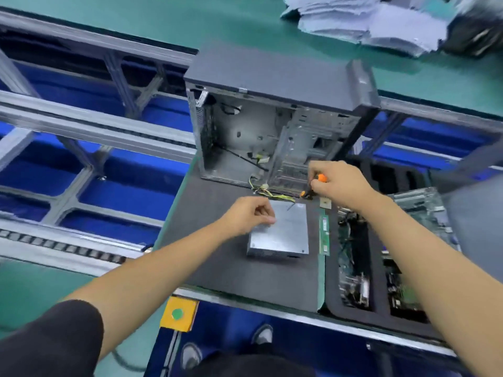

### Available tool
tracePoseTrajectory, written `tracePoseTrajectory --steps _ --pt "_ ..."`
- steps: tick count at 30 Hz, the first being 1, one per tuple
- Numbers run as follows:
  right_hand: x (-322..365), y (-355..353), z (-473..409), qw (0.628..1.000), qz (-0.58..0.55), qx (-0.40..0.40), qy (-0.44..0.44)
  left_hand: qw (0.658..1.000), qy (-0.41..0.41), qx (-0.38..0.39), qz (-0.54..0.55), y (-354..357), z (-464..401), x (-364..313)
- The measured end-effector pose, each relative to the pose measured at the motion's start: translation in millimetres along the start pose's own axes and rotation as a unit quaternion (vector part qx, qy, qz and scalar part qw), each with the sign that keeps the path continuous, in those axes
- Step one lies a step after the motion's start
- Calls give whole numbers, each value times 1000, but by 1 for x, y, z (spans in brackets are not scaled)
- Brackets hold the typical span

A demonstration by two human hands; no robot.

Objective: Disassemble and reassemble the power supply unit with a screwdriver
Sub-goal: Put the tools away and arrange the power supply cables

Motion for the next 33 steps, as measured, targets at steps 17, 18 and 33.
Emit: tracePoseTrajectory --steps 17,18,33 --pt "-66 4 -16 998 -2 32 -63 980 76 0 -183 36 -34 10" --pt "-66 5 -17 997 -4 36 -63 980 79 7 -183 36 -34 11" --pt "-59 -1 -28 998 -15 12 -64 997 34 -38 -62 24 -63 -7"
Point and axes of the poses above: each hand's wrist, its own z-axis away from the middle knuckle, its own y-axis out of the palm, x = y × z, the point moved 3 cm from there along -z, towards the middle knuckle, and after that the axes turned 4 degrees about z, right-handed, at the moved point
